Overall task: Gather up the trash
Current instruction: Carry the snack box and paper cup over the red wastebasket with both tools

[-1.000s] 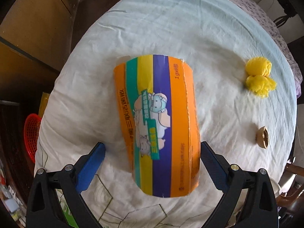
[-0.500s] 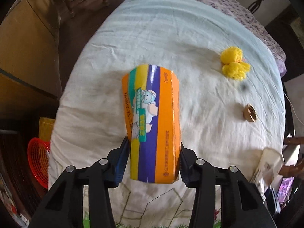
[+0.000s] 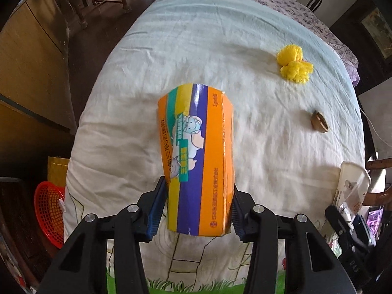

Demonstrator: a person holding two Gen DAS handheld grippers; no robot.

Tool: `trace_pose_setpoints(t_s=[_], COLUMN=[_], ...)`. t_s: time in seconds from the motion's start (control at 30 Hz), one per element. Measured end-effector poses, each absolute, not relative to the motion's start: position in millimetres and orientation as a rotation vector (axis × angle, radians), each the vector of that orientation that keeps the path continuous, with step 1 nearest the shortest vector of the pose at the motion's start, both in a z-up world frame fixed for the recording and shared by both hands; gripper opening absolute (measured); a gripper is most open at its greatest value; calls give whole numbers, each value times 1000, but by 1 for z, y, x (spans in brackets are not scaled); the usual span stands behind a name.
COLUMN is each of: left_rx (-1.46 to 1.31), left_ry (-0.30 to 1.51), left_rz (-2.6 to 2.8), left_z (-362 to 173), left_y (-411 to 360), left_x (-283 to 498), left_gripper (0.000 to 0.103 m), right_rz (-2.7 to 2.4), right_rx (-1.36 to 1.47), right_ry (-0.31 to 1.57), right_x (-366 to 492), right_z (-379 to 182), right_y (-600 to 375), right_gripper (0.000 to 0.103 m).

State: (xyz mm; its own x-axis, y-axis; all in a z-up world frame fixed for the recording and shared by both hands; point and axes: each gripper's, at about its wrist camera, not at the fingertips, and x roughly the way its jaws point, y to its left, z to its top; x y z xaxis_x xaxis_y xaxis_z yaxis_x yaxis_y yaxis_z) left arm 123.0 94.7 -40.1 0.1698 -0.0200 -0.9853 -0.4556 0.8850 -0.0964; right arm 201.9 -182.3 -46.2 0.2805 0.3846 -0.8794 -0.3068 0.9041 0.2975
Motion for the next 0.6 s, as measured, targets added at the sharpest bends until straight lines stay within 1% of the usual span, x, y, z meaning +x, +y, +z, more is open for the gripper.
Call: trace_pose_setpoints(t_s=[0.1, 0.17, 0.3, 0.47, 0.6], left_rx=[-432, -441, -464, -493, -479], left_ry=[1376, 1381, 1396, 1407, 1410], left_rz=[313, 311, 321, 341, 365], left_z=[-42, -43, -45, -47, -49], left_y=[98, 101, 107, 109, 108], left_x=[123, 123, 130, 145, 156], left_gripper=[52, 57, 60, 71, 72], right_rz=[442, 427, 406, 408, 407], right_rx=[49, 32, -3, 1, -1], right_ry=[1188, 1182, 1169, 1168, 1166], right_x=[205, 207, 210, 212, 212], right_z=[-46, -47, -48, -48, -48], right_y=[-177, -173, -168, -170, -169], right_gripper=[80, 80, 80, 80, 80])
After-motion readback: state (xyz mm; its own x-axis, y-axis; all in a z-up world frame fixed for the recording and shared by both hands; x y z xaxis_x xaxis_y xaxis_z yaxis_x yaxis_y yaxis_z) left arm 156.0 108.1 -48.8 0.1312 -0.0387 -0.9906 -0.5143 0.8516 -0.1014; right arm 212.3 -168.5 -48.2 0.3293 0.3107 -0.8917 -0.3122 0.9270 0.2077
